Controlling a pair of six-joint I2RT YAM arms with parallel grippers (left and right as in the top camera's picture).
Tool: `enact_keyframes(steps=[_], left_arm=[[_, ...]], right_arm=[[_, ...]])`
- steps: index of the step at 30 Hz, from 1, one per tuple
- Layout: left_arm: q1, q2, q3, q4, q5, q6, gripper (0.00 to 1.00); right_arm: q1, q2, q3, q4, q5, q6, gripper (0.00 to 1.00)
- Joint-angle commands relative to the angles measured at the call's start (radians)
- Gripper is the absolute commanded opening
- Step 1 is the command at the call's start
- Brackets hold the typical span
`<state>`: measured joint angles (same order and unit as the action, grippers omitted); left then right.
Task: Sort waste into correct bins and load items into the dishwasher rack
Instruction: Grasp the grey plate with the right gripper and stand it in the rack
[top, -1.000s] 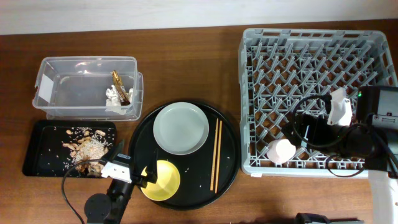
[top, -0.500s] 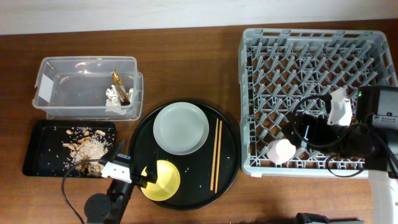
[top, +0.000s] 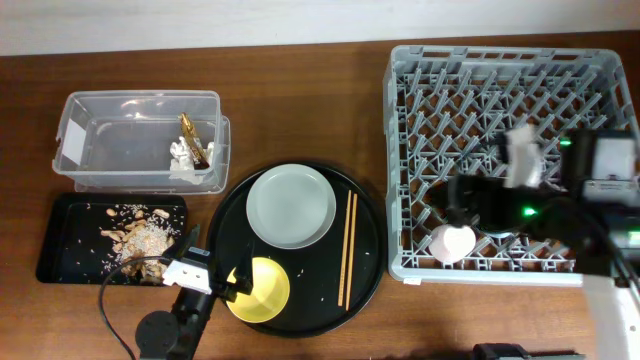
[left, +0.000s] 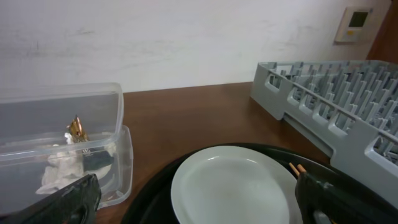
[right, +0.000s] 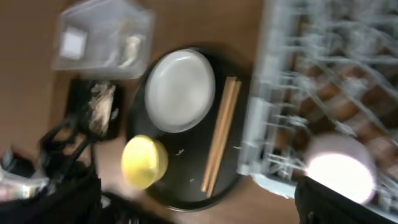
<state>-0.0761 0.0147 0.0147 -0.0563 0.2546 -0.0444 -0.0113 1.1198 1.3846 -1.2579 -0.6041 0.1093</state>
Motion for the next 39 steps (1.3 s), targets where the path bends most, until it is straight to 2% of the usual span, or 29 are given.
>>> enact_keyframes(steps=[1, 3, 4, 6, 9, 13, 15, 17, 18, 19, 22, 25, 26, 28, 30, 33, 36, 38, 39], left_arm=[[0.007, -0.005, -0.005, -0.002, 0.012, 0.015, 0.99], [0.007, -0.005, -0.005, -0.002, 0.012, 0.016, 0.99], [0.007, -0.005, -0.005, -0.002, 0.012, 0.015, 0.99], [0.007, -0.005, -0.005, -0.002, 0.012, 0.015, 0.99], [0.007, -0.005, -0.005, -0.002, 0.012, 0.015, 0.99], [0.007, -0.005, -0.005, -0.002, 0.012, 0.015, 0.99], [0.007, -0.005, -0.005, -0.002, 0.012, 0.015, 1.00], [0.007, -0.005, -0.005, -0.002, 0.012, 0.015, 0.99], [0.007, -0.005, -0.005, -0.002, 0.012, 0.015, 0.99], [0.007, -0.005, -0.005, -0.002, 0.012, 0.015, 0.99], [0.007, -0.005, -0.005, -0.002, 0.012, 0.015, 0.99], [0.007, -0.005, -0.005, -0.002, 0.012, 0.015, 0.99], [0.007, -0.005, -0.005, -0.002, 0.012, 0.015, 0.99], [0.007, -0.005, -0.005, -0.002, 0.012, 0.015, 0.99], [0.007, -0.005, -0.005, -0.002, 0.012, 0.015, 0.99], [0.007, -0.005, -0.005, -0.002, 0.012, 0.015, 0.99], [0.007, -0.005, -0.005, -0.002, 0.012, 0.015, 0.99], [0.007, -0.005, -0.005, -0.002, 0.012, 0.016, 0.99], [0.007, -0.005, -0.005, -0.002, 0.012, 0.016, 0.99]], right_arm=[[0.380, 0.041, 0.007, 0.063, 0.242, 0.072, 0.99], [0.650, 0.146, 0.007, 0.077, 0.578, 0.285, 0.99], [0.699, 0.195, 0.007, 0.078, 0.619, 0.355, 0.99], [0.737, 0.350, 0.007, 0.109, 0.610, 0.452, 0.98], [0.737, 0.541, 0.007, 0.195, 0.511, 0.454, 0.90], [0.714, 0.772, 0.007, 0.293, 0.421, 0.521, 0.87], [0.700, 0.838, 0.007, 0.348, 0.367, 0.530, 0.76], [0.691, 0.890, 0.007, 0.385, 0.352, 0.541, 0.56], [0.691, 0.898, 0.007, 0.384, 0.354, 0.555, 0.52], [0.691, 0.899, 0.007, 0.383, 0.354, 0.576, 0.48], [0.692, 0.899, -0.005, 0.386, 0.373, 0.644, 0.46], [0.690, 0.899, -0.032, 0.384, 0.482, 0.659, 0.26], [0.688, 0.899, -0.034, 0.380, 0.494, 0.658, 0.12], [0.682, 0.878, -0.032, 0.370, 0.495, 0.655, 0.04], [0.678, 0.804, -0.032, 0.368, 0.533, 0.646, 0.04], [0.677, 0.604, -0.031, 0.341, 0.658, 0.620, 0.04], [0.676, 0.370, -0.031, 0.284, 0.935, 0.620, 0.04], [0.675, 0.217, -0.031, 0.270, 1.118, 0.470, 0.04], [0.663, 0.184, -0.031, 0.249, 1.225, 0.455, 0.04]])
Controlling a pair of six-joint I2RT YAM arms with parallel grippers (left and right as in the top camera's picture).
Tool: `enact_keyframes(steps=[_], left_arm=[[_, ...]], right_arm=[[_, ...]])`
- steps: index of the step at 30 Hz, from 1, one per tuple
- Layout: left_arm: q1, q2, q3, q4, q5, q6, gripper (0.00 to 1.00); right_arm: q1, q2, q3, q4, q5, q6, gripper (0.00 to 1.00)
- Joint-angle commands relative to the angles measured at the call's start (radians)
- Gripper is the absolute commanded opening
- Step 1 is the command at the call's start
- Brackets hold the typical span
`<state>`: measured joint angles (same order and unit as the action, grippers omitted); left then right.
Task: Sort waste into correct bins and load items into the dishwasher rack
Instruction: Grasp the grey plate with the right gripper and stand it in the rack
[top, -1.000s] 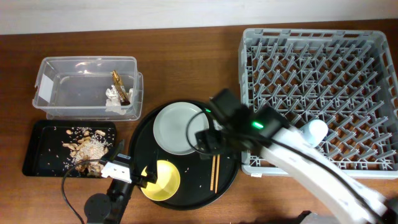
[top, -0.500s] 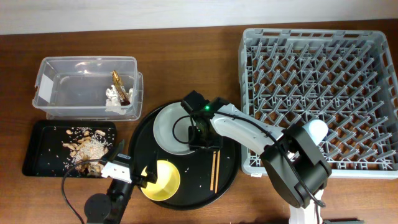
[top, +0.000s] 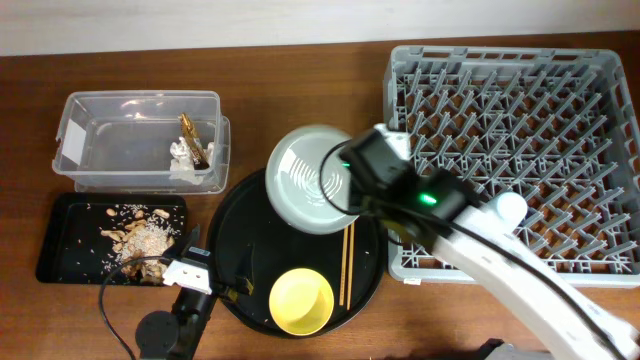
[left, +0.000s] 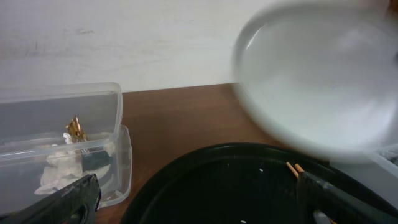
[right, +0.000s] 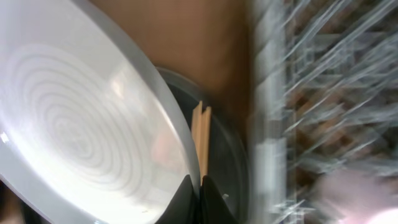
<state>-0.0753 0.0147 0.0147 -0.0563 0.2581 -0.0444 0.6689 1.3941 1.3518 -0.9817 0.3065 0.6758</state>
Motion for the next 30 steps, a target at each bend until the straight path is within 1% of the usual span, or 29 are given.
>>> enact_keyframes(steps=[1, 2, 3, 4, 7, 9, 11, 14, 17, 19, 20, 21, 22, 23, 24, 26, 27, 28, 29, 30], left_arm=[[0.006, -0.005, -0.005, -0.002, 0.008, 0.015, 0.99], [0.006, -0.005, -0.005, -0.002, 0.008, 0.015, 0.99], [0.006, -0.005, -0.005, -0.002, 0.008, 0.015, 1.00], [0.006, -0.005, -0.005, -0.002, 0.008, 0.015, 0.99], [0.006, -0.005, -0.005, -0.002, 0.008, 0.015, 0.99], [0.006, -0.005, -0.005, -0.002, 0.008, 0.015, 0.99], [0.006, -0.005, -0.005, -0.002, 0.008, 0.016, 0.99], [0.006, -0.005, -0.005, -0.002, 0.008, 0.015, 0.99], [0.006, -0.005, -0.005, -0.002, 0.008, 0.015, 0.99], [0.006, -0.005, -0.005, -0.002, 0.008, 0.015, 0.99], [0.006, -0.005, -0.005, -0.002, 0.008, 0.016, 0.99], [0.006, -0.005, -0.005, -0.002, 0.008, 0.015, 0.99], [0.006, -0.005, -0.005, -0.002, 0.008, 0.015, 0.99], [0.006, -0.005, -0.005, -0.002, 0.008, 0.016, 0.99], [0.006, -0.005, -0.005, -0.002, 0.008, 0.015, 0.99], [0.006, -0.005, -0.005, -0.002, 0.008, 0.016, 0.99], [0.006, -0.005, -0.005, -0.002, 0.008, 0.015, 0.99], [0.006, -0.005, -0.005, -0.002, 0.008, 0.016, 0.99], [0.006, -0.005, -0.005, -0.002, 0.008, 0.015, 0.99], [0.006, -0.005, -0.005, -0.002, 0.008, 0.015, 0.99]], right_arm=[[-0.035, -0.104, 0.002, -0.038, 0.390, -0.111, 0.04], [-0.079, -0.112, 0.002, -0.040, 0.493, -0.111, 0.04], [-0.126, -0.110, 0.002, -0.037, 0.555, -0.111, 0.04], [-0.208, -0.092, 0.002, -0.023, 0.620, -0.111, 0.04], [-0.359, -0.036, 0.002, 0.037, 0.700, -0.113, 0.04], [-0.445, 0.018, 0.002, 0.101, 0.702, -0.156, 0.04], [-0.501, 0.086, 0.002, 0.168, 0.726, -0.217, 0.04], [-0.509, 0.196, 0.002, 0.220, 0.742, -0.232, 0.04], [-0.486, 0.290, 0.002, 0.210, 0.741, -0.235, 0.04], [-0.442, 0.311, 0.002, 0.182, 0.726, -0.235, 0.04], [-0.389, 0.307, 0.002, 0.155, 0.726, -0.235, 0.04], [-0.355, 0.306, 0.002, 0.139, 0.726, -0.235, 0.08], [-0.301, 0.305, 0.002, 0.098, 0.726, -0.234, 0.24], [-0.266, 0.304, 0.003, 0.074, 0.723, -0.234, 0.35], [-0.220, 0.301, 0.012, 0.036, 0.706, -0.225, 0.50], [-0.137, 0.287, 0.047, -0.030, 0.607, -0.222, 0.59], [-0.098, 0.277, 0.064, -0.055, 0.527, -0.223, 0.60], [-0.036, 0.257, 0.087, -0.085, 0.362, -0.223, 0.61], [-0.010, 0.245, 0.089, -0.086, 0.248, -0.223, 0.64], [0.019, 0.234, 0.089, -0.086, 0.066, -0.224, 0.68]])
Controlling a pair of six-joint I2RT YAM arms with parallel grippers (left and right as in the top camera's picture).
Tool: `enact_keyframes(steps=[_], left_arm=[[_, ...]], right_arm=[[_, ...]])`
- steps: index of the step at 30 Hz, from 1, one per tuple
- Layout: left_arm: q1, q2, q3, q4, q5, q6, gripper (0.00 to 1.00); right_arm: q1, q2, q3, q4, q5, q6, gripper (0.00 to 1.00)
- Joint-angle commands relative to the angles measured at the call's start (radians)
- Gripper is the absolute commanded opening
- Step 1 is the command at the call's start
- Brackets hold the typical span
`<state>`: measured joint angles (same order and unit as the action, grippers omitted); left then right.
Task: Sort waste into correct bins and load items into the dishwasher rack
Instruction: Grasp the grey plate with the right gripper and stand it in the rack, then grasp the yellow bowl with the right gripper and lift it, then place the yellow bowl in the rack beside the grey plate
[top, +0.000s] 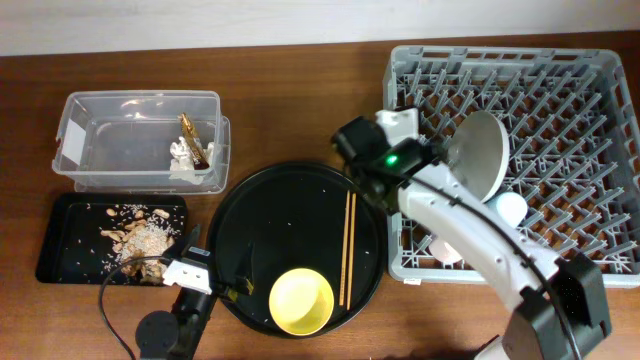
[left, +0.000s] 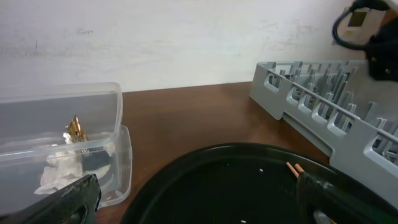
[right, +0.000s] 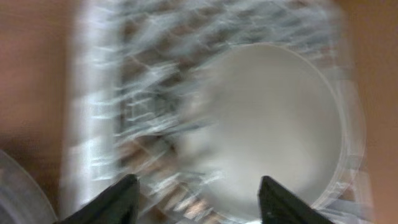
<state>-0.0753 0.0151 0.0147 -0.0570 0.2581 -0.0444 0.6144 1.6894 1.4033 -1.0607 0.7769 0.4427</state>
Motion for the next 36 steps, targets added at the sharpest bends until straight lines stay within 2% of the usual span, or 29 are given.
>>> enact_keyframes(steps=[1, 3, 4, 7, 9, 11, 12, 14, 15, 17, 19, 20, 22, 25, 27, 28, 30, 31, 36], left_arm=[[0.006, -0.005, -0.005, -0.001, 0.008, 0.016, 0.99], [0.006, -0.005, -0.005, -0.001, 0.008, 0.016, 0.99], [0.006, -0.005, -0.005, -0.001, 0.008, 0.015, 0.99], [0.006, -0.005, -0.005, -0.001, 0.008, 0.015, 0.99], [0.006, -0.005, -0.005, -0.001, 0.008, 0.015, 0.99], [0.006, -0.005, -0.005, -0.001, 0.008, 0.015, 0.99], [0.006, -0.005, -0.005, -0.001, 0.008, 0.015, 0.99], [0.006, -0.005, -0.005, -0.001, 0.008, 0.015, 0.99], [0.006, -0.005, -0.005, -0.001, 0.008, 0.016, 0.99], [0.006, -0.005, -0.005, -0.001, 0.008, 0.016, 0.99], [0.006, -0.005, -0.005, -0.001, 0.008, 0.015, 0.99], [0.006, -0.005, -0.005, -0.001, 0.008, 0.015, 0.99], [0.006, -0.005, -0.005, -0.001, 0.008, 0.016, 0.99], [0.006, -0.005, -0.005, -0.001, 0.008, 0.015, 0.99], [0.006, -0.005, -0.005, -0.001, 0.008, 0.015, 0.99], [0.006, -0.005, -0.005, -0.001, 0.008, 0.015, 0.99], [0.006, -0.005, -0.005, -0.001, 0.008, 0.015, 0.99], [0.006, -0.005, -0.005, -0.001, 0.008, 0.015, 0.99], [0.006, -0.005, -0.005, -0.001, 0.008, 0.015, 0.99]], right_arm=[[0.093, -0.062, 0.036, -0.011, -0.586, 0.008, 0.68], [0.122, -0.060, -0.020, 0.004, -0.928, -0.067, 0.68], [0.136, -0.060, -0.057, 0.011, -0.985, -0.072, 0.68], [0.186, -0.060, -0.240, 0.123, -1.044, -0.068, 0.76], [0.201, -0.060, -0.373, 0.277, -1.159, -0.063, 0.77], [0.203, -0.060, -0.455, 0.393, -1.136, 0.029, 0.74], [0.203, -0.060, -0.497, 0.430, -1.094, 0.108, 0.68], [0.203, -0.060, -0.541, 0.458, -1.090, 0.160, 0.51], [0.203, -0.060, -0.545, 0.455, -1.100, 0.207, 0.12], [0.203, -0.066, -0.537, 0.447, -1.112, 0.206, 0.04], [0.202, -0.113, -0.499, 0.407, -1.094, 0.197, 0.04], [0.202, -0.150, -0.472, 0.383, -1.058, 0.189, 0.04], [0.201, -0.263, -0.377, 0.285, -0.852, 0.163, 0.04], [0.201, -0.431, -0.158, 0.084, -0.150, 0.163, 0.04], [0.200, -0.475, -0.091, 0.063, 0.249, 0.154, 0.04], [0.190, -0.482, -0.087, 0.072, 0.360, 0.138, 0.04], [0.137, -0.475, -0.087, 0.077, 0.495, 0.132, 0.04], [0.102, -0.464, -0.087, 0.077, 0.500, 0.130, 0.04], [-0.149, -0.301, -0.087, 0.093, 0.349, 0.129, 0.04]])
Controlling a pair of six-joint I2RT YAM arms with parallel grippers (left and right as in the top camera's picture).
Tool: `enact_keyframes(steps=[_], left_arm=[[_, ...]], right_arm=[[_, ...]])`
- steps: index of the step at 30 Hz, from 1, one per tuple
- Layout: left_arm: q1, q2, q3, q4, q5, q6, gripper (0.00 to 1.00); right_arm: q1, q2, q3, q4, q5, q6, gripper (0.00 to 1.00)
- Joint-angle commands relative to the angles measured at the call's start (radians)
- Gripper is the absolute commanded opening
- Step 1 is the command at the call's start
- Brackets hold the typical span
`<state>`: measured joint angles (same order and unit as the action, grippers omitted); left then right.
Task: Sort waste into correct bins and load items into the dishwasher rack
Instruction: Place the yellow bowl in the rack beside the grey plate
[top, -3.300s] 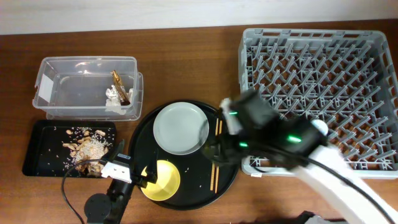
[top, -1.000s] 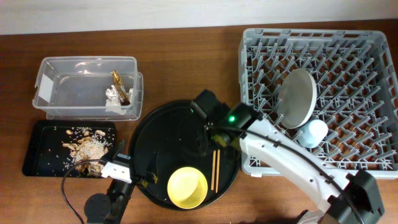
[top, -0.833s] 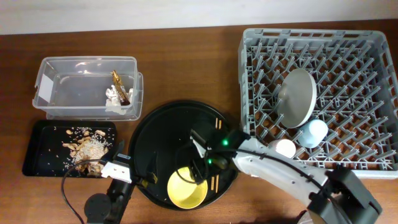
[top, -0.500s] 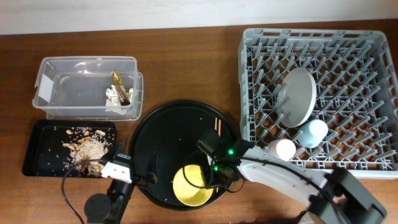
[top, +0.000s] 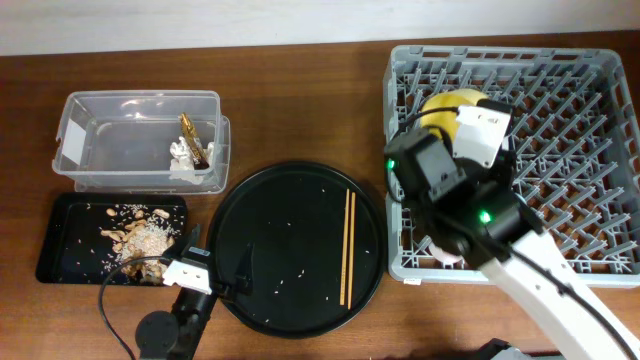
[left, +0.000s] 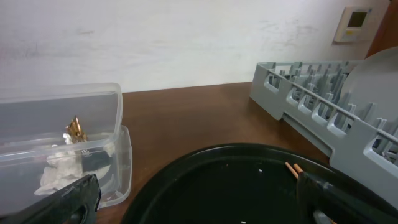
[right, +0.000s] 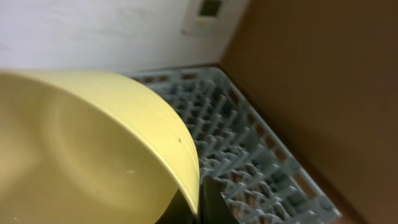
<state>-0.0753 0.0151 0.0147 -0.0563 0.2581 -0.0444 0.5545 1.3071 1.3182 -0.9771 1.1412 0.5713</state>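
Observation:
My right gripper (right: 200, 200) is shut on the rim of a yellow bowl (top: 442, 106), holding it tilted over the back left part of the grey dishwasher rack (top: 590, 90). The bowl (right: 81, 149) fills most of the right wrist view. A grey plate (left: 375, 67) stands upright in the rack; the overhead view hides it under my arm. A pair of wooden chopsticks (top: 347, 248) lies on the round black tray (top: 290, 260). My left gripper (left: 199, 205) is open, low at the tray's front left edge, holding nothing.
A clear plastic bin (top: 120, 110) with foil and paper waste stands at the back left. In front of it is a black rectangular tray (top: 60, 240) with food scraps. A pink cup (top: 446, 250) sits at the rack's front left, partly under my right arm.
The yellow bowl was on the round tray near its front edge. It is now off the tray, with my right gripper shut on it above the rack. The left arm has not moved.
The grey plate and yellow bowl lay on the round tray while my right arm was over the rack. Then my right gripper held the plate above the tray. Then the plate stood in the rack. Now the bowl is held over the rack.

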Motion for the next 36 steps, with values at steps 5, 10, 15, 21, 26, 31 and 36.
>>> enact_keyframes(steps=[5, 10, 15, 21, 26, 31, 36], left_arm=[[0.006, -0.005, -0.005, -0.002, 0.008, 0.015, 0.99], [0.006, -0.005, -0.005, -0.002, 0.008, 0.016, 0.99], [0.006, -0.005, -0.005, -0.002, 0.008, 0.015, 0.99], [0.006, -0.005, -0.005, -0.002, 0.008, 0.015, 0.99], [0.006, -0.005, -0.005, -0.002, 0.008, 0.015, 0.99], [0.006, -0.005, -0.005, -0.002, 0.008, 0.015, 0.99], [0.006, -0.005, -0.005, -0.002, 0.008, 0.015, 0.99]], right_arm=[[-0.117, 0.205, 0.002, 0.054, -0.065, -0.081, 0.04], [-0.182, 0.135, 0.137, -0.005, -0.125, -0.082, 0.04], [-0.399, 0.088, 0.193, -0.012, -0.510, -0.130, 0.04], [-0.246, 0.260, 0.190, -0.042, -0.368, -0.142, 0.04], [-0.240, 0.542, 0.190, -0.097, -0.063, -0.058, 0.04], [-0.207, 0.564, 0.190, -0.074, -0.061, -0.060, 0.04], [-0.169, 0.564, 0.192, 0.048, 0.113, -0.216, 0.04]])
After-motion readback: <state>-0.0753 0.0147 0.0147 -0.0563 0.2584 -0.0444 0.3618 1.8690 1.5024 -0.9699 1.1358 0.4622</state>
